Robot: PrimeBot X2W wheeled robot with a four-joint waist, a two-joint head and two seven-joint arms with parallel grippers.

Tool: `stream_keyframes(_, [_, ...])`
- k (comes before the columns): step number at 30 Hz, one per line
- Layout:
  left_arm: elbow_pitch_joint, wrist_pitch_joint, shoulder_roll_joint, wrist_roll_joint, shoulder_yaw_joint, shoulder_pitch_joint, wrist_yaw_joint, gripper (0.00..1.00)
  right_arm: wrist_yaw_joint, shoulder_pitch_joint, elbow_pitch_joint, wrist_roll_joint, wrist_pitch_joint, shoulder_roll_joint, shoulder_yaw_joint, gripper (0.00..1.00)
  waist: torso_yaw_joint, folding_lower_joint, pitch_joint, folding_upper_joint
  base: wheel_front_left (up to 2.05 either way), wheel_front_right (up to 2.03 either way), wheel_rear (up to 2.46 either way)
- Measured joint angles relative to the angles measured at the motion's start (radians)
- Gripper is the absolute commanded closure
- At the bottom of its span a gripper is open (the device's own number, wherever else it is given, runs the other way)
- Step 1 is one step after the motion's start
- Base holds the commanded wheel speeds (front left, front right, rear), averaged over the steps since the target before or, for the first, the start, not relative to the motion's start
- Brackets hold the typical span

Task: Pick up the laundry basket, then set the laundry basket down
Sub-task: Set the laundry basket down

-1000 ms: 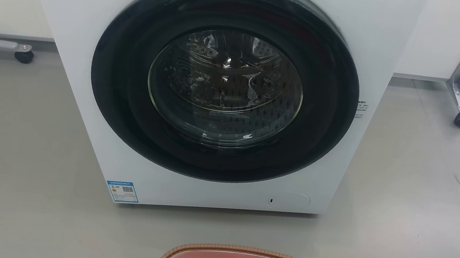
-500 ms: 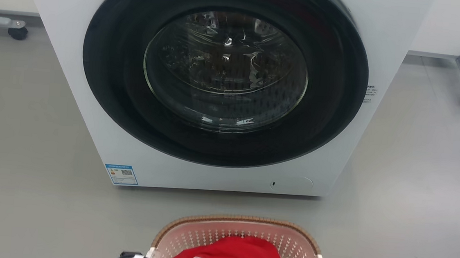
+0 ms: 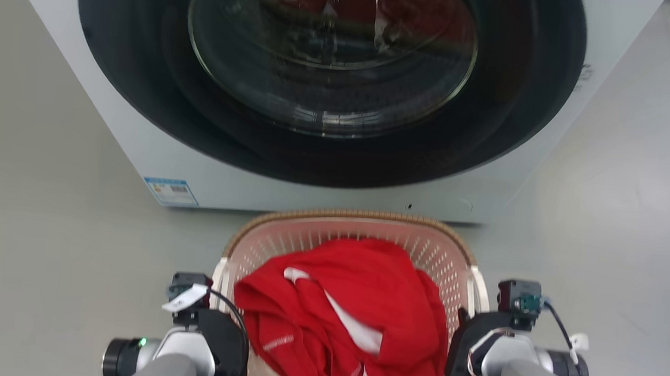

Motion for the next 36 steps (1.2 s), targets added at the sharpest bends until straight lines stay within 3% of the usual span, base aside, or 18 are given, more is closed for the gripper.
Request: stream_keyframes(36, [0.013,-0.068,0.006,0.028,0.018,-0.344,0.009,1.0,0.0,-0.358,0.026,-0.052,-0.057,-0.018,0.011,1.0,0.023,0.0,0.545,0.0001,0.0,0.0,0.0])
